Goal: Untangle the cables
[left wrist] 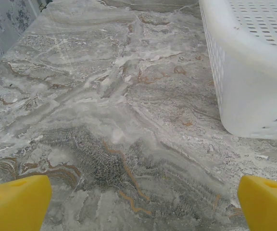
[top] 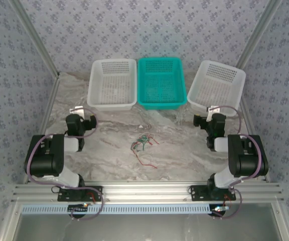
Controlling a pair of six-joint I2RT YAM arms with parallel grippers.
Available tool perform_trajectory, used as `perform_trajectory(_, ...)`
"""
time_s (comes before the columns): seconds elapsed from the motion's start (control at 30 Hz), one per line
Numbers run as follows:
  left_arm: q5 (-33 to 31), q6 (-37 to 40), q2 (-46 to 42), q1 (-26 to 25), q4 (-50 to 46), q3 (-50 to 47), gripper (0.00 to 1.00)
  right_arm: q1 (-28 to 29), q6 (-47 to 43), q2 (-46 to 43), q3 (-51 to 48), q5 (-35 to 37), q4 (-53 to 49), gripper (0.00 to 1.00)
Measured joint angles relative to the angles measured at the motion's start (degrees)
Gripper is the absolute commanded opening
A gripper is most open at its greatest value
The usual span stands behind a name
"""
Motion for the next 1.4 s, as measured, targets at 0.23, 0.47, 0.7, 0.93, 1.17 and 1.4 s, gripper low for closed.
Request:
perform_trajectory(0.23, 0.1, 0.0, 0.0, 0.0, 0.0, 0.0, 0.99, 0.0, 0.0, 0.0, 0.0, 0.0, 0.0, 1.0)
perform_trajectory(0.47, 0.2, 0.0, 0.0, 0.0, 0.0, 0.0, 0.99, 0.0, 0.0, 0.0, 0.0, 0.0, 0.0, 1.0)
perform_trajectory(0.7, 0.2, 0.0, 0.0, 0.0, 0.0, 0.0, 0.99, 0.0, 0.0, 0.0, 0.0, 0.0, 0.0, 1.0)
perform_trajectory(0.93, 0.2, 0.0, 0.0, 0.0, 0.0, 0.0, 0.99, 1.0, 2.1, -6.8, 4.7, 3.5, -14.4, 1.0)
perform_trajectory(1.17, -1.2, 0.0, -0.3, -1.3, 1.9, -0.5, 0.99, 1.2, 16.4, -25.0, 15.5, 4.5, -40.1, 1.0)
perform_trajectory(1.4, -5.7, -1.3, -14.3, -3.5, -10.3, 0.3, 1.0, 6.2, 23.7, -30.9, 24.0, -6.0, -62.6, 1.0)
